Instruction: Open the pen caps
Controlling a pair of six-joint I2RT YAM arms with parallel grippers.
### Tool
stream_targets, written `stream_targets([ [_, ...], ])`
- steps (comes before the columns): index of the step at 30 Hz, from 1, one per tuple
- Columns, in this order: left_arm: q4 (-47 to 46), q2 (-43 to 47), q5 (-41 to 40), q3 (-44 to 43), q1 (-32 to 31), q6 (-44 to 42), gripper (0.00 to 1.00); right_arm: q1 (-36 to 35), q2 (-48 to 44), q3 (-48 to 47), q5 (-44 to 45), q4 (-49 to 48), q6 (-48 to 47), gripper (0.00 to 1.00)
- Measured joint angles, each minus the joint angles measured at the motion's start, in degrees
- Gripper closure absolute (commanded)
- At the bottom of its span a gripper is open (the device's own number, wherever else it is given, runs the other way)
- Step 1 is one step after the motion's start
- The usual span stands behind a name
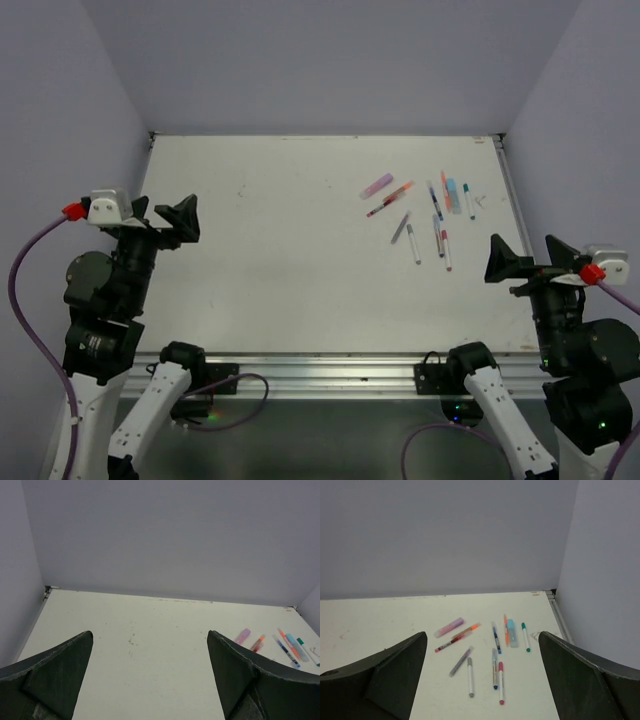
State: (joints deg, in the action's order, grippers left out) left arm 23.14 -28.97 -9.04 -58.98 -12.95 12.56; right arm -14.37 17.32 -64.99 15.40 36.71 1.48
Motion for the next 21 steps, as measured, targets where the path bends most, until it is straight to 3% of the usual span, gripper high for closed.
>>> stream_targets([
  [10, 0.57, -11.30, 5.77, 1.18, 0.00, 3.85, 0.00, 0.00, 15.96, -2.23, -4.46, 6.64, 4.70, 0.01],
  [16, 0.59, -18.80, 9.77, 6.25, 0.00, 5.11, 0.00, -0.02, 28.74, -1.18, -4.63, 11.80, 10.69, 0.01],
  [21, -1.53, -18.80, 12.13, 12.61, 0.00, 5.70, 0.00, 0.00, 41.27, -0.35, -3.04, 14.05, 14.14, 0.06],
])
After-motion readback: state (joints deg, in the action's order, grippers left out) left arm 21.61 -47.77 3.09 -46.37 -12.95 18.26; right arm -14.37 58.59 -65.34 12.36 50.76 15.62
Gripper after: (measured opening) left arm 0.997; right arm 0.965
